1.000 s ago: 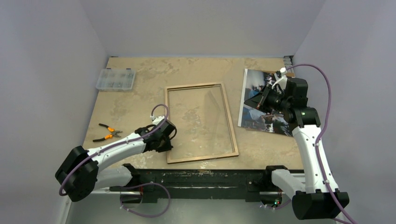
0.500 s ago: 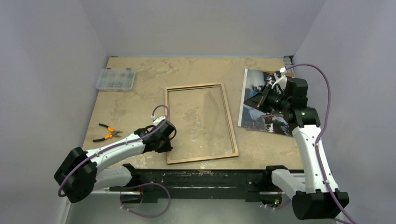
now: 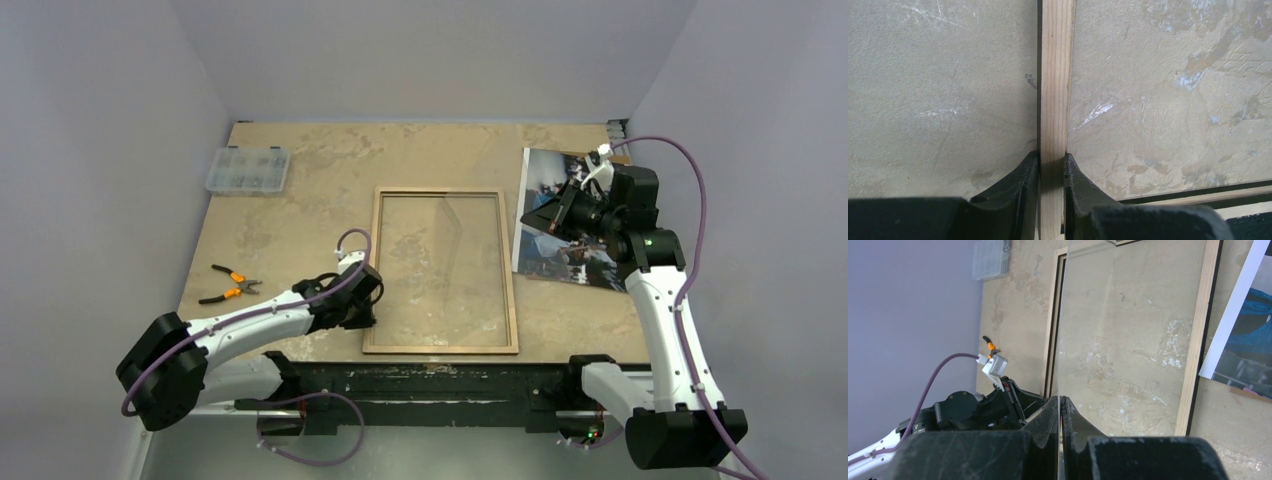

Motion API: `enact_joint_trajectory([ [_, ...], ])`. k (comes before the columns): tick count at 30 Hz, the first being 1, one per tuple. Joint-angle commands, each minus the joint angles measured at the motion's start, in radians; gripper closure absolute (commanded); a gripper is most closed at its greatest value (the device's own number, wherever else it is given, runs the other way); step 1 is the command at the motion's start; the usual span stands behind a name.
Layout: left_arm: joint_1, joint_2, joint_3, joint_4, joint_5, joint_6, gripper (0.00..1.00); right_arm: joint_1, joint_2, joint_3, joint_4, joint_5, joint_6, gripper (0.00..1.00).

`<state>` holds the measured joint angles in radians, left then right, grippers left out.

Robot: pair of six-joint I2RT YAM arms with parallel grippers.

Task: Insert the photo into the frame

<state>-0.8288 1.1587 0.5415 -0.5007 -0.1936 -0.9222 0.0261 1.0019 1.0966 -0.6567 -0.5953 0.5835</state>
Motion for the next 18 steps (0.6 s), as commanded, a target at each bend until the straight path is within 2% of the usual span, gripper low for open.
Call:
enact_joint_trajectory([
  [1, -0.016, -0.022, -0.001, 0.006, 0.005, -0.046, 1.00, 0.001, -0.008, 0.023, 0.063, -0.034, 0.002, 1.00],
  [14, -0.040, -0.064, -0.048, 0.035, 0.038, -0.122, 0.99, 0.001, -0.013, 0.011, 0.075, -0.036, 0.008, 1.00],
  [15, -0.039, -0.077, -0.049, 0.035, 0.039, -0.125, 0.93, 0.001, -0.014, 0.012, 0.075, -0.037, 0.009, 1.00],
  [16, -0.039, -0.089, -0.050, 0.033, 0.039, -0.127, 0.81, 0.001, -0.013, 0.011, 0.076, -0.037, 0.009, 1.00],
  [17, -0.039, -0.106, -0.049, 0.032, 0.039, -0.126, 0.57, 0.001, -0.013, 0.012, 0.079, -0.044, 0.009, 1.00],
  [18, -0.039, -0.118, -0.046, 0.030, 0.038, -0.125, 0.40, 0.001, -0.012, 0.012, 0.083, -0.054, 0.009, 1.00],
])
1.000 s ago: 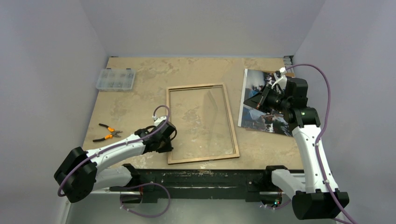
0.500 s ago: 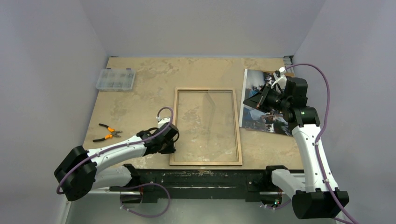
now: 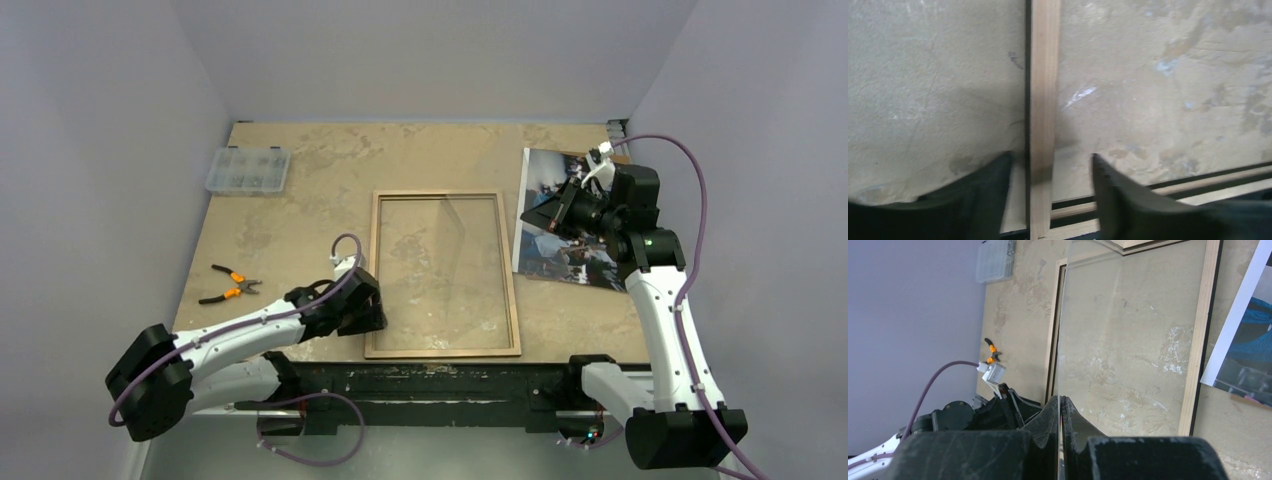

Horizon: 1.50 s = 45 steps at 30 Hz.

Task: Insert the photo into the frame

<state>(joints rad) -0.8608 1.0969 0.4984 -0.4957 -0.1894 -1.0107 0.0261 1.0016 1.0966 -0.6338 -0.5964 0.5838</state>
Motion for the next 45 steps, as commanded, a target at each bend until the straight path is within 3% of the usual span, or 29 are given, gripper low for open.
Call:
enact_joint_trajectory([
  [1, -0.007, -0.070, -0.001, 0.024, 0.032, -0.034, 0.29, 0.001, -0.012, 0.013, 0.066, -0.065, 0.009, 1.00],
  [3, -0.007, -0.094, 0.005, 0.027, 0.025, -0.028, 0.18, 0.001, -0.012, 0.008, 0.087, -0.082, 0.016, 1.00],
  [6, 0.005, -0.108, 0.029, 0.034, 0.026, 0.000, 0.13, 0.002, -0.008, 0.009, 0.103, -0.097, 0.017, 1.00],
  [11, 0.089, -0.104, 0.086, 0.039, 0.091, 0.061, 0.12, 0.001, 0.011, 0.008, 0.118, -0.109, 0.020, 1.00],
  [20, 0.398, -0.075, 0.144, 0.058, 0.317, 0.208, 0.12, 0.003, 0.038, 0.015, 0.228, -0.182, 0.115, 1.00],
  [24, 0.464, -0.013, 0.192, 0.060, 0.325, 0.210, 0.14, 0.014, 0.039, 0.000, 0.298, -0.155, 0.185, 1.00],
  [27, 0.511, 0.021, 0.154, 0.203, 0.395, 0.145, 0.17, 0.059, 0.041, -0.005, 0.323, -0.069, 0.211, 1.00],
  [32, 0.514, 0.053, 0.111, 0.278, 0.430, 0.120, 0.22, 0.143, 0.024, -0.033, 0.379, 0.040, 0.239, 1.00],
  [41, 0.514, 0.080, 0.110, 0.152, 0.354, 0.198, 0.42, 0.314, -0.115, -0.220, 0.539, 0.342, 0.354, 1.00],
  [45, 0.514, 0.098, 0.102, 0.155, 0.353, 0.201, 0.47, 0.373, -0.141, -0.345, 0.697, 0.360, 0.415, 1.00],
])
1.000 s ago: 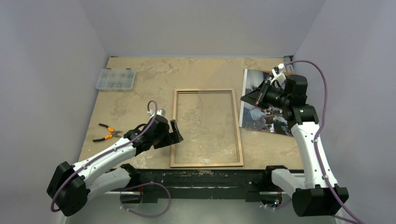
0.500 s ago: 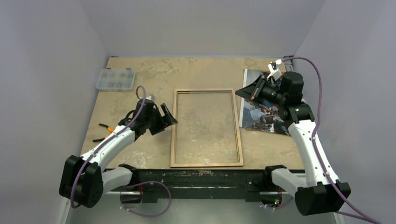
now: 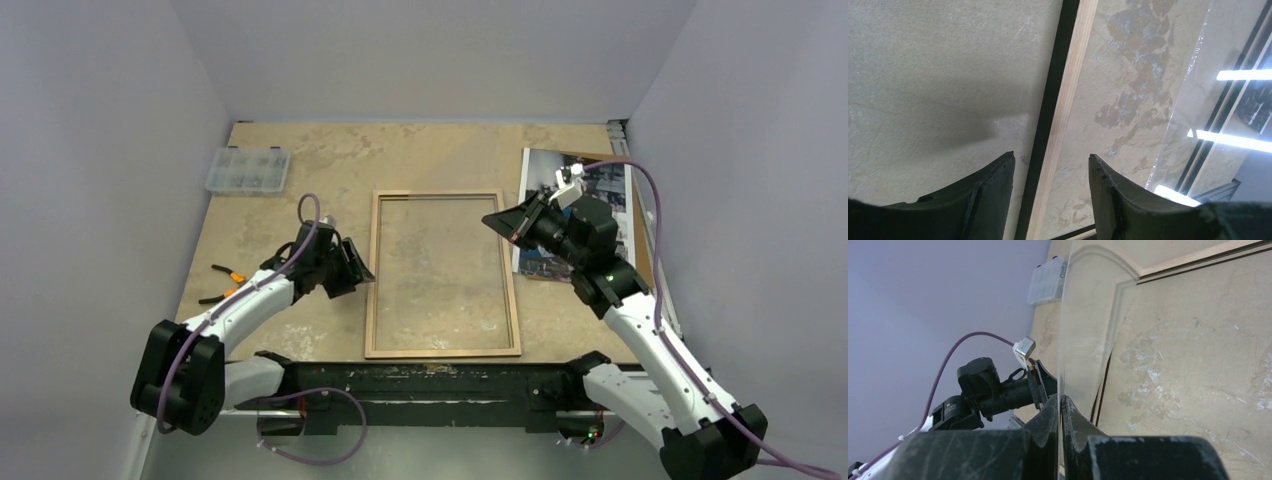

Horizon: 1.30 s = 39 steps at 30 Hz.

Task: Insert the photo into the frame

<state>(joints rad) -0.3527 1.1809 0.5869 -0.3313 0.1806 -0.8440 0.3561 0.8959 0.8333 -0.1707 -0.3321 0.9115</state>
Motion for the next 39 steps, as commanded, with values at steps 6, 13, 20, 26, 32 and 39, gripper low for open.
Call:
enact_joint_trajectory([
  [6, 0.006, 0.035, 0.010, -0.018, -0.026, 0.049, 0.55, 0.085, -0.071, -0.232, 0.469, 0.100, 0.162, 1.00],
  [13, 0.006, 0.076, 0.008, 0.001, -0.022, 0.054, 0.64, 0.093, -0.089, -0.198, 0.406, 0.122, 0.077, 1.00],
  [20, 0.006, 0.108, 0.004, 0.004, -0.025, 0.062, 0.71, 0.095, -0.079, -0.205, 0.412, 0.081, 0.071, 1.00],
  [26, 0.006, 0.117, 0.011, -0.003, -0.028, 0.065, 0.78, 0.099, -0.077, -0.220, 0.409, 0.077, 0.047, 1.00],
  [32, 0.006, 0.125, 0.014, -0.008, -0.033, 0.068, 0.82, 0.102, -0.049, -0.220, 0.401, 0.081, 0.047, 1.00],
  [39, 0.006, 0.127, 0.021, -0.028, -0.044, 0.076, 0.82, 0.119, -0.021, -0.233, 0.397, 0.084, 0.060, 1.00],
])
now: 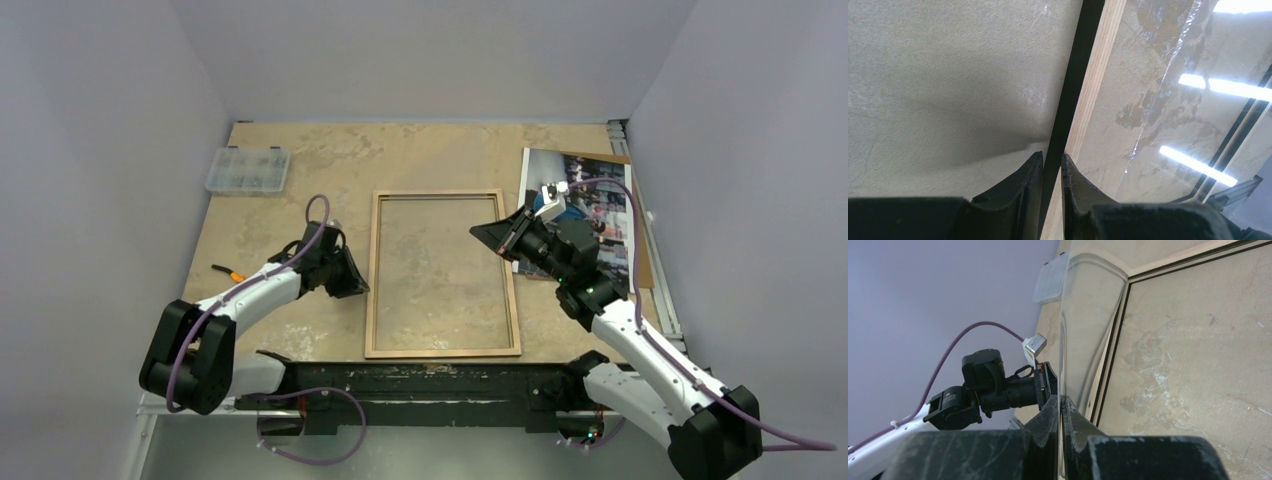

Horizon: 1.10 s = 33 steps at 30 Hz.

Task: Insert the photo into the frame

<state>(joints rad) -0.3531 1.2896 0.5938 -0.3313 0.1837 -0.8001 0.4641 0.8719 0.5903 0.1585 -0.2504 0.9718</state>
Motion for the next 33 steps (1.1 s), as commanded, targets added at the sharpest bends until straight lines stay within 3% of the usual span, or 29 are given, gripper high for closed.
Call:
enact_joint_trajectory([
  [1, 0.006, 0.020, 0.012, -0.029, -0.048, 0.033, 0.82, 0.012, 0.005, 0.010, 0.061, -0.001, 0.000, 1.00],
  [33, 0.006, 0.029, 0.027, -0.063, -0.065, 0.039, 0.83, 0.028, -0.019, -0.038, 0.056, -0.046, 0.066, 1.00],
])
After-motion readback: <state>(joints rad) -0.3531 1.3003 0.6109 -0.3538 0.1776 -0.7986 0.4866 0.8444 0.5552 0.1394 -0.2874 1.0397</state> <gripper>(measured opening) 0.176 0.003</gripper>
